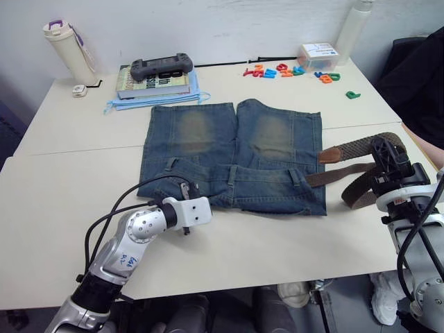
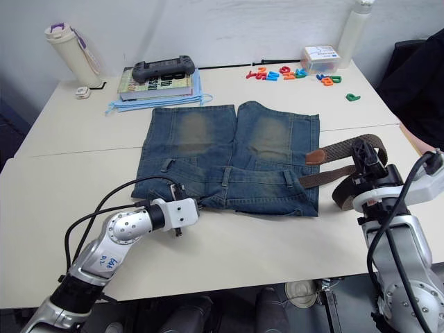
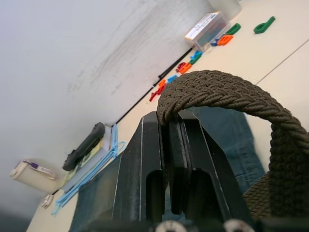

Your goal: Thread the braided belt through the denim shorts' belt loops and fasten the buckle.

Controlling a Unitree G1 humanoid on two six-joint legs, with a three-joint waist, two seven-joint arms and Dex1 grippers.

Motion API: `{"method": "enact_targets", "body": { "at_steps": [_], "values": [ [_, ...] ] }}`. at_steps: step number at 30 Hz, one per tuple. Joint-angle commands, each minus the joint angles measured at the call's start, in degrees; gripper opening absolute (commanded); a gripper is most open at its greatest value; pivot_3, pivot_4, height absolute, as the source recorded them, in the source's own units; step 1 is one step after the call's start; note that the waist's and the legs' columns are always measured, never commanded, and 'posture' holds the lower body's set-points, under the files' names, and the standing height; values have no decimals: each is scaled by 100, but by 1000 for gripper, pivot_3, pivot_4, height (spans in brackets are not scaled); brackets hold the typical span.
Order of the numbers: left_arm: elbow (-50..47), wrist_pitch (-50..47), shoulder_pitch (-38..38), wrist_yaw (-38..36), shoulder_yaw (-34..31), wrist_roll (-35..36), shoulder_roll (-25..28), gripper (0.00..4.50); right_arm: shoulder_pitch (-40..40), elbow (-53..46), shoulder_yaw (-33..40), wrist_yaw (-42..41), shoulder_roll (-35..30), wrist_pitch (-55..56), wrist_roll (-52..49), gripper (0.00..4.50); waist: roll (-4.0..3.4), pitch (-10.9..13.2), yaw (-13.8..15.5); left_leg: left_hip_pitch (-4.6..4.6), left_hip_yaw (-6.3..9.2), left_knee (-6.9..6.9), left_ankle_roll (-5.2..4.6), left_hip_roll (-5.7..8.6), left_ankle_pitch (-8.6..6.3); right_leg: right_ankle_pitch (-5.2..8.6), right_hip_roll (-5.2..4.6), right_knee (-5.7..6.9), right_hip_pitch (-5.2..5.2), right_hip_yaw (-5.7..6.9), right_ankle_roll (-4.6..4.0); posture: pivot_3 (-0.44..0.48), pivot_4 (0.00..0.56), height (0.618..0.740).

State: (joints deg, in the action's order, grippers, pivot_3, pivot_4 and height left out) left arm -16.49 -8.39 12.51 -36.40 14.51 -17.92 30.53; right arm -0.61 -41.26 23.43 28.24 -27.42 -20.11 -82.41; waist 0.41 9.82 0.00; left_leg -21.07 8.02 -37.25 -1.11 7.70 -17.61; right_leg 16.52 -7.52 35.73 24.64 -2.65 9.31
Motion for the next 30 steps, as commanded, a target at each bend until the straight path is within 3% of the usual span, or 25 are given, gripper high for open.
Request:
{"method": "enact_targets", "body": {
  "at_steps": [1,5,9,14,19,22,30],
  "values": [
    [-531,-448,-246,-298,-146,398,22,15,27,-178,-39,63,-109,-78,184,0,0,0,0,-1,0,0,0,0,0,0,0,-3,0,0,0,0,150,714],
    [-669,-755,-271,-605,-291,863,52,15,13,-19,-104,59,-174,-240,306,0,0,0,13,-2,0,-4,0,0,0,0,0,-4,-1,2,0,0,150,714],
    [-877,-2176,-150,-1112,-599,2301,-386,15,-58,158,-159,38,-221,-401,440,0,-1,1,15,-2,0,-3,-1,1,-1,0,-1,-5,-2,2,-1,0,150,714],
    [-893,-2505,-11,-1360,-584,2865,-354,15,-158,299,-174,-3,-222,-522,485,0,-1,1,15,-4,1,-3,-2,0,-2,0,0,-7,0,4,-1,0,150,714],
    [-781,-2257,178,-1404,-312,2695,-115,15,-260,263,-84,43,-272,-563,376,0,-1,1,43,-3,1,-6,-2,2,-2,0,-1,-8,-4,4,-2,0,150,714],
    [-468,-1404,47,-1336,-284,2116,406,15,-302,264,-45,20,-297,-599,315,0,-1,1,25,-4,0,-2,-1,0,-4,0,0,-12,-1,3,-2,0,150,714],
    [-631,-1355,-759,-1334,-1035,2446,1035,15,3,-146,-399,-88,-194,-731,163,0,-2,1,-6,0,-3,1,15,-30,-13,3,20,-12,0,8,-21,0,150,714]
  ]
}}
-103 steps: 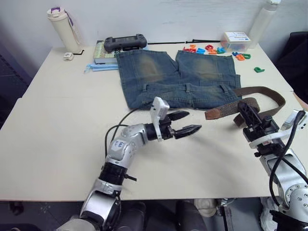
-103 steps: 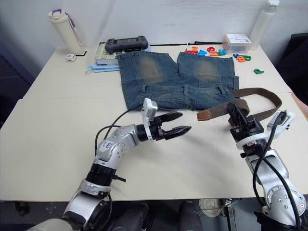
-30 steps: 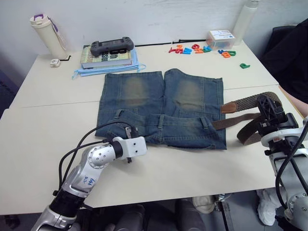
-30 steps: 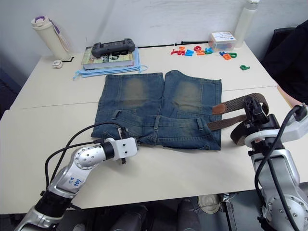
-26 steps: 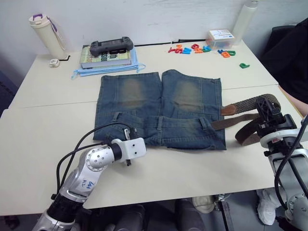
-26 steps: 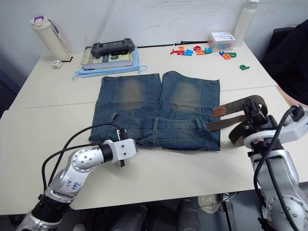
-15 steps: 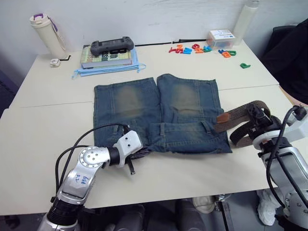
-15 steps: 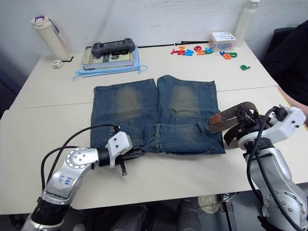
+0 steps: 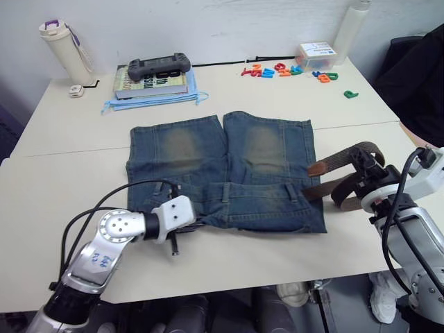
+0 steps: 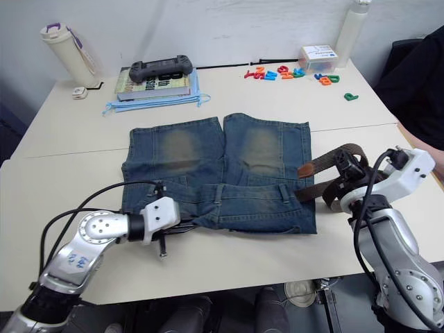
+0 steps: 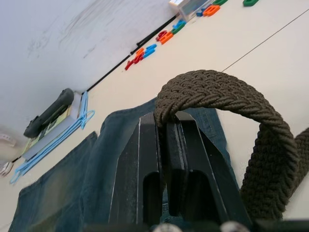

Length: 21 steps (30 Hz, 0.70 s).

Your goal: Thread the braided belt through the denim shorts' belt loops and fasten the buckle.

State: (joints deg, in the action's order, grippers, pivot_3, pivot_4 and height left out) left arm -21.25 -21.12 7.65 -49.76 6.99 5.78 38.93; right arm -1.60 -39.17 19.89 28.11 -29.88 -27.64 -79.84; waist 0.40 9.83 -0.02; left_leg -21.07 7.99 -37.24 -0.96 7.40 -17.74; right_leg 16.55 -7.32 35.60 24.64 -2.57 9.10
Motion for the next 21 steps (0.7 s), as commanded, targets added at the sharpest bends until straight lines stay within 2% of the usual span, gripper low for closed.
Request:
{"method": "enact_targets", "body": {
  "at_steps": [1,4,8,13,15,18,21],
  "values": [
    [-194,-43,-364,12,-323,66,253,15,146,-381,-73,-82,89,39,-104,0,0,0,-4,2,-1,1,2,-3,-1,-1,2,0,0,-1,-2,0,150,714],
    [-297,138,-591,24,-374,44,353,15,282,-417,-149,-142,167,67,-51,0,0,0,-6,4,-1,0,5,-8,-3,-1,6,0,-1,-1,-5,0,150,714],
    [-333,116,-662,172,-542,339,127,15,490,-423,-274,-292,297,74,73,0,0,0,3,4,-3,1,4,-8,-5,0,9,-2,-1,-1,-6,0,150,714],
    [-344,-77,-653,94,-847,1035,-165,2365,586,-412,-352,-418,406,93,127,0,0,0,14,2,-2,-2,5,-8,-5,-1,9,-1,-1,0,-7,0,150,714],
    [-499,-526,-571,-41,-1269,2019,-361,3284,599,-399,-392,-450,451,94,134,0,0,0,18,2,-2,-2,4,-8,-5,-1,10,-2,-1,0,-7,0,150,714],
    [-786,-1378,-528,-426,-1793,3437,-168,3284,621,-365,-421,-500,505,86,175,0,0,0,11,1,1,-3,5,-8,-6,-1,10,1,0,2,-7,0,150,714],
    [-862,-1667,-560,-615,-1920,3875,88,3284,677,-321,-404,-562,526,69,241,0,-2,1,-3,5,1,-2,10,-12,-9,2,13,2,0,1,-13,0,150,714]
  ]
}}
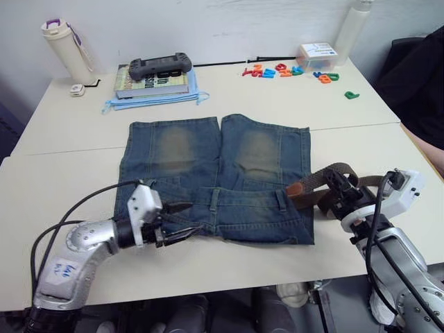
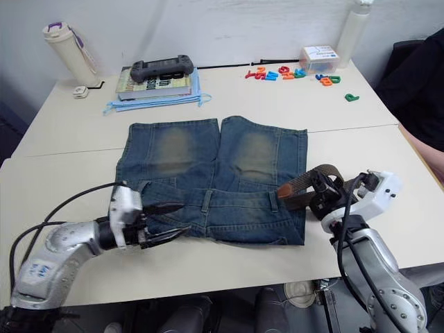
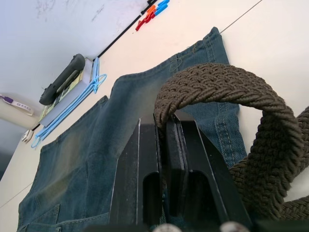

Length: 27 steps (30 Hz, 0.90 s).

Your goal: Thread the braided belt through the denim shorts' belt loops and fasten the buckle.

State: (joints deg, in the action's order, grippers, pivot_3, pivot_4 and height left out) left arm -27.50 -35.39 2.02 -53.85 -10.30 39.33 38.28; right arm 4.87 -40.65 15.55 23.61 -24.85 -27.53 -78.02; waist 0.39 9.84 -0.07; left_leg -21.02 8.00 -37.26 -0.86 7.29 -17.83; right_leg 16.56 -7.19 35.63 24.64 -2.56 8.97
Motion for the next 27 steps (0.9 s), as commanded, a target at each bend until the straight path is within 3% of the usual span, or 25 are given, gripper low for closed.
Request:
{"method": "enact_targets", "body": {
  "at_steps": [1,8,21,27],
  "values": [
    [-234,-275,-10,-221,-197,578,203,3284,51,-169,38,-133,20,56,75,0,-1,1,4,0,0,0,0,0,0,0,1,0,0,0,-1,0,150,714],
    [191,213,-356,-530,-338,427,165,3284,203,-25,-196,-240,138,-9,481,0,-1,1,0,2,-1,1,1,0,-1,0,2,-2,-2,0,-3,0,150,714],
    [2515,2397,-664,-2048,-225,-422,33,3284,-24,304,-594,-374,520,-196,1230,0,-1,1,2,6,-2,6,6,-8,-5,1,8,-5,-1,1,-15,0,150,714],
    [2367,2476,-580,-1926,33,-506,-150,3284,-6,233,-196,-449,289,-257,1189,0,0,0,10,5,-3,4,4,-7,-7,1,6,-5,-3,1,-14,0,150,714]
  ]
}}
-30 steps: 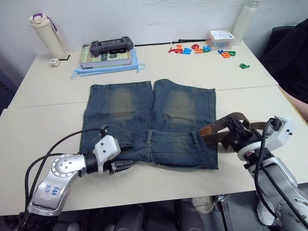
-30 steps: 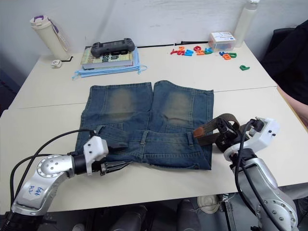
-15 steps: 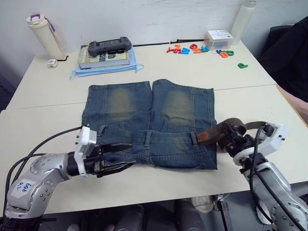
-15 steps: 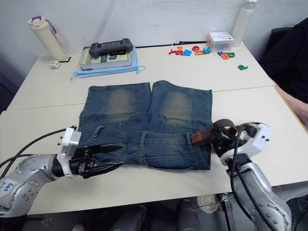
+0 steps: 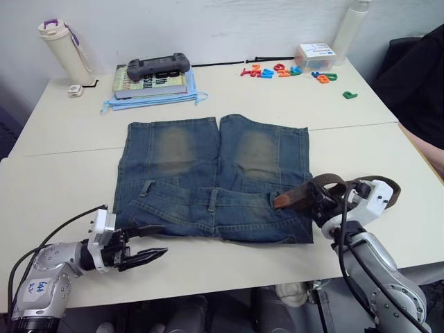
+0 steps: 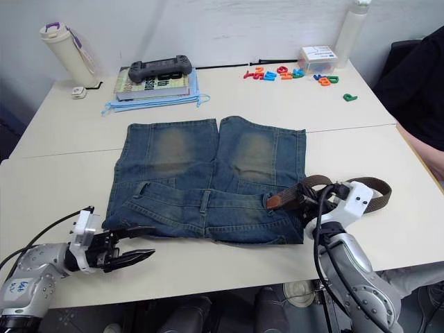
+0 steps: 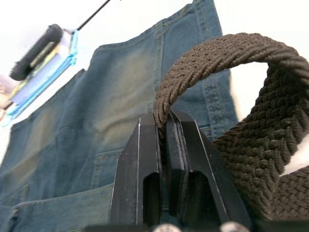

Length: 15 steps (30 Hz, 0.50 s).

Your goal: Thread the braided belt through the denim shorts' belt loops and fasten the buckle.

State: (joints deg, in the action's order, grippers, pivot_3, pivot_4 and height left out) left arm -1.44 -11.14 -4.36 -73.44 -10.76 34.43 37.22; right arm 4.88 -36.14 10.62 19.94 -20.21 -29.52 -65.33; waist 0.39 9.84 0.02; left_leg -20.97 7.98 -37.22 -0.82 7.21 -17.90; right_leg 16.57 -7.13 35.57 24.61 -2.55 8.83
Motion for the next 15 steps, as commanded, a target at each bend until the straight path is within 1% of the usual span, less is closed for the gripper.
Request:
{"method": "enact_targets", "body": {
  "at_steps": [1,10,15],
  "values": [
    [-256,48,65,42,91,-16,-57,3284,-19,-242,317,-78,-195,-93,-86,0,0,0,1,0,0,0,0,0,0,0,0,0,0,0,0,0,150,714],
    [-692,183,95,34,114,67,-131,3284,-138,-480,217,-62,-415,-362,245,0,0,0,-3,-1,1,0,2,-5,-2,0,3,0,1,1,0,0,150,714],
    [-1013,341,63,97,64,44,-96,3284,-199,-481,227,-15,-310,-370,511,0,0,0,-1,-2,1,1,3,-5,-2,0,3,-2,2,1,0,0,150,714]
  ]
}}
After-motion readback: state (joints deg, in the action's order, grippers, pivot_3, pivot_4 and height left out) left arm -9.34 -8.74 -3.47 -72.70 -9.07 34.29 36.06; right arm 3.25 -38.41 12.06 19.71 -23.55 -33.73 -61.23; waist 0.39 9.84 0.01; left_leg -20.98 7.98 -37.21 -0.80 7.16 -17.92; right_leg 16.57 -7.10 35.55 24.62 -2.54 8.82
